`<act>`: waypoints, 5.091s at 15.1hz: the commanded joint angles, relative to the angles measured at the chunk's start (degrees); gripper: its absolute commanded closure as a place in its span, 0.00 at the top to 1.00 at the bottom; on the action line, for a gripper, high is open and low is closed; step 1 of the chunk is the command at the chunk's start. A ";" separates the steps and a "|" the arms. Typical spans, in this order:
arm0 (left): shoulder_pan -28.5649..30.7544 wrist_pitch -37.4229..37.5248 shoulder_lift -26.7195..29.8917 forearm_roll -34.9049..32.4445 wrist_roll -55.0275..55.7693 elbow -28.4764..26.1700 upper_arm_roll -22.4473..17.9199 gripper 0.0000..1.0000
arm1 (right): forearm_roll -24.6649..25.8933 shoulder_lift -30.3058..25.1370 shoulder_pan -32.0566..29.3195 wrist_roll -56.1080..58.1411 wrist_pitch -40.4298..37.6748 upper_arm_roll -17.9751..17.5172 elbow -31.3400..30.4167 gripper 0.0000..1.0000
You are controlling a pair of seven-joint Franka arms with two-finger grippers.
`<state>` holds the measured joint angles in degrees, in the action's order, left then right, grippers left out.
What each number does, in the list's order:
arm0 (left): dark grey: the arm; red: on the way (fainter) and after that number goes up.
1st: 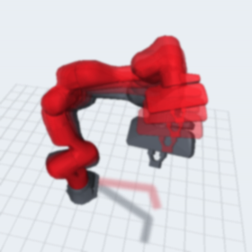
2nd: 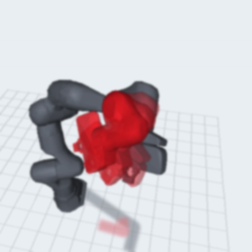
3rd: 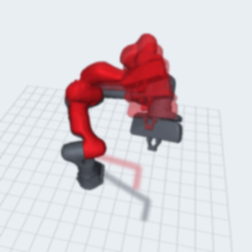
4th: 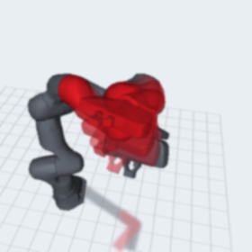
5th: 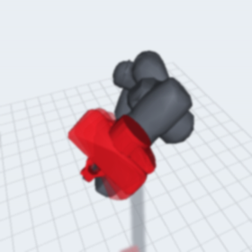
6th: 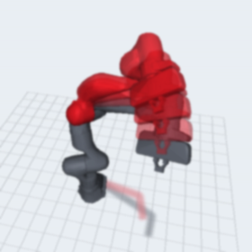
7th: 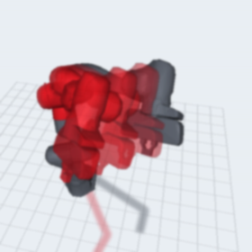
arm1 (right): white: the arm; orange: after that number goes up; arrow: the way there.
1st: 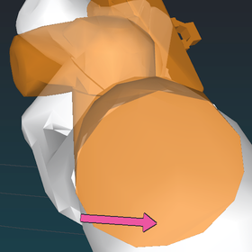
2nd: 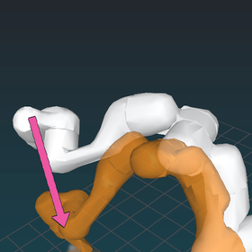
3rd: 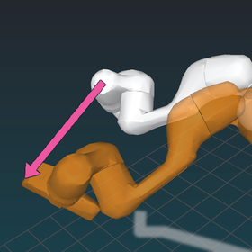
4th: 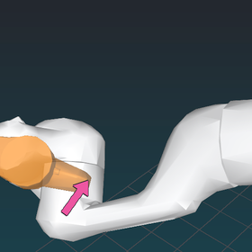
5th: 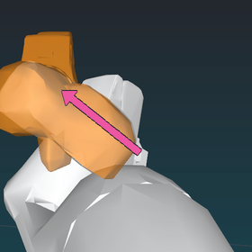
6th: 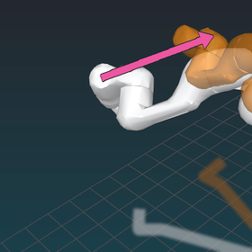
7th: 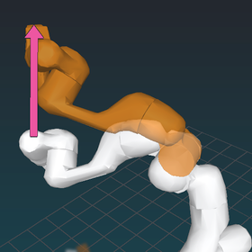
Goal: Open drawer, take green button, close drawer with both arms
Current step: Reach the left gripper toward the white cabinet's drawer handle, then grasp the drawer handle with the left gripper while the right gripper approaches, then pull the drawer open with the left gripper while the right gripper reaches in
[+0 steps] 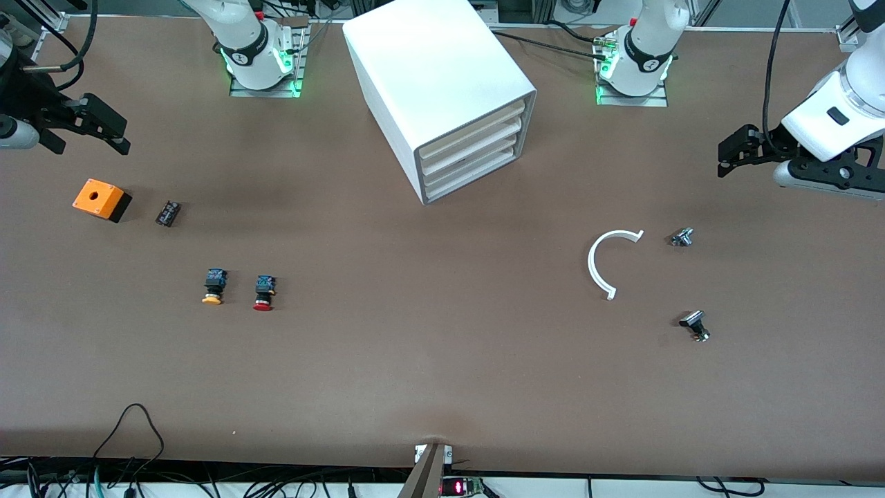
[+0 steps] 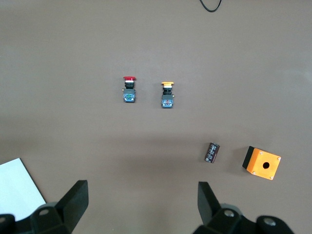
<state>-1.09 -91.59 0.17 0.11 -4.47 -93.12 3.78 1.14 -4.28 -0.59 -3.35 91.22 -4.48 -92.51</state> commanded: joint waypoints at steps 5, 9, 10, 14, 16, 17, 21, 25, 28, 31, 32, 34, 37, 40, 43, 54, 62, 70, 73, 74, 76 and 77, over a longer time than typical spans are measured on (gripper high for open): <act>-0.32 1.24 -1.05 -1.25 -0.72 2.06 0.08 0.99 | -0.26 -0.82 -0.20 0.88 -1.75 0.35 0.05 0.99; -1.46 1.59 -1.22 -0.81 -0.37 2.41 0.96 0.99 | -0.09 0.15 -0.20 1.06 -1.75 0.43 -0.39 0.99; -1.55 2.81 -1.22 -0.55 -0.37 2.41 1.14 0.99 | -0.35 0.15 -0.20 0.89 -1.49 0.26 -0.39 0.99; -1.82 6.07 -2.45 4.88 -0.90 2.50 1.49 1.00 | 0.09 0.41 -0.20 1.15 -1.40 0.26 -0.21 0.99; -1.73 6.16 -3.68 9.80 -0.98 2.50 1.49 1.00 | -0.35 1.29 -0.29 3.07 -1.48 0.35 -0.21 0.99; -1.81 6.25 -4.56 11.91 -0.90 2.50 1.49 1.00 | -0.35 1.73 -0.20 4.30 -1.92 0.35 -0.12 0.99; -1.90 9.05 -7.54 19.98 -1.07 2.41 1.58 1.00 | 0.26 3.74 0.15 3.97 -1.84 -0.01 -0.39 0.99; -2.60 11.61 -11.76 29.32 -2.82 2.15 1.84 1.00 | -0.35 6.91 0.32 4.22 -1.84 -0.18 -0.04 0.99; -3.05 11.44 -15.89 34.50 -11.32 1.27 2.19 1.00 | -0.62 7.53 0.50 3.26 -1.84 -0.27 -0.39 0.99; -2.43 11.18 -21.34 42.15 -19.33 1.10 2.19 1.00 | -0.88 10.16 0.50 3.09 -0.96 -0.18 -0.12 0.99; -2.26 10.22 -22.92 42.95 -22.66 0.49 2.19 1.00 | -0.88 10.78 0.94 3.00 -0.78 -0.18 -0.12 0.99; -1.99 6.10 -24.42 44.53 -31.00 -2.40 2.19 1.00 | -1.66 12.10 1.99 0.73 0.44 -0.27 -0.47 0.99; -1.99 -2.17 -23.73 52.17 -42.42 -13.81 2.28 0.99 | -2.11 14.03 5.24 -8.23 3.34 -0.18 -0.48 0.99; -2.69 -6.91 -25.83 62.00 -56.32 -23.31 2.28 0.98 | -2.20 16.31 7.79 -14.73 6.94 -0.27 -0.48 0.99; -3.57 -10.18 -26.45 68.68 -62.22 -29.73 2.72 0.96 | -2.28 18.95 11.39 -23.60 10.02 -0.27 -0.56 0.99; -4.28 -13.96 -33.65 80.57 -70.24 -35.29 10.02 0.52 | -6.77 25.46 18.95 -47.26 15.57 -0.18 -0.13 0.99; -4.36 -13.79 -34.71 82.33 -70.24 -37.93 12.38 0.49 | -6.68 28.97 25.02 -60.19 20.57 -0.18 0.23 0.99; -5.60 -13.26 -36.21 83.04 -70.24 -37.75 12.65 0.00 | -6.68 37.05 29.68 -74.51 21.37 -0.18 13.83 0.99; -5.07 -13.26 -36.12 83.04 -69.72 -37.23 12.57 0.00 | -6.59 38.82 30.82 -77.85 21.37 -0.18 17.01 0.99; -4.81 -13.26 -35.94 82.60 -69.37 -37.05 12.30 0.00 | -6.59 39.26 30.91 -78.56 21.46 -0.18 17.71 0.99; -3.75 -13.35 -36.03 82.16 -68.23 -34.86 11.78 0.00 | -6.59 40.57 31.00 -80.23 21.81 -0.18 20.08 0.99; -3.14 -13.35 -36.29 80.85 -67.26 -33.37 11.60 0.00 | -6.59 41.36 31.35 -81.37 21.81 -0.18 21.66 0.99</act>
<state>-5.64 -104.56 -35.95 81.39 -73.05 -129.54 15.75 -4.91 34.41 29.92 -82.10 113.63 -5.10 -75.97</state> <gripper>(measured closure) 0.868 0.004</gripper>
